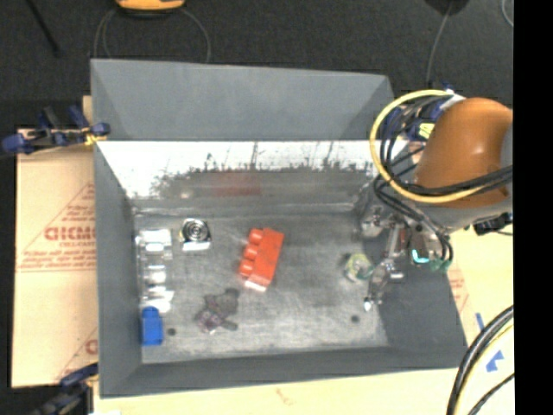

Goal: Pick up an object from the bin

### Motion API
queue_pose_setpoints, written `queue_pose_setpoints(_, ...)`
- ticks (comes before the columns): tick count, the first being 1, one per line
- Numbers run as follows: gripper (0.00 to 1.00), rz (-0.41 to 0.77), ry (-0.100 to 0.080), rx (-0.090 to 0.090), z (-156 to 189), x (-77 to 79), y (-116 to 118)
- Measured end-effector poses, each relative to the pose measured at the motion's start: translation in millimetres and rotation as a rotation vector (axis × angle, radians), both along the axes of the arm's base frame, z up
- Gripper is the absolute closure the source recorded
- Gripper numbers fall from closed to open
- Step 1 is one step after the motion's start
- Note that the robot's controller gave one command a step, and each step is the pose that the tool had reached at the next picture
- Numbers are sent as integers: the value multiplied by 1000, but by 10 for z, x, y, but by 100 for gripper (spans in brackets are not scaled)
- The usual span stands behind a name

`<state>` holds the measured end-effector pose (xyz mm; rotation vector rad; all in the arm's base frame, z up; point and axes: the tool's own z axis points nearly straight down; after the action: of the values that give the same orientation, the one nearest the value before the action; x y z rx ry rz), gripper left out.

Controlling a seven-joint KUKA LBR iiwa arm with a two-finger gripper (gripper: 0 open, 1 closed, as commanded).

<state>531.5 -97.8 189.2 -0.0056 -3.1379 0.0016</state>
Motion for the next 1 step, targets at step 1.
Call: queue_pose_setpoints(1, 0, 43, -4, -1, -742, 415, -237)
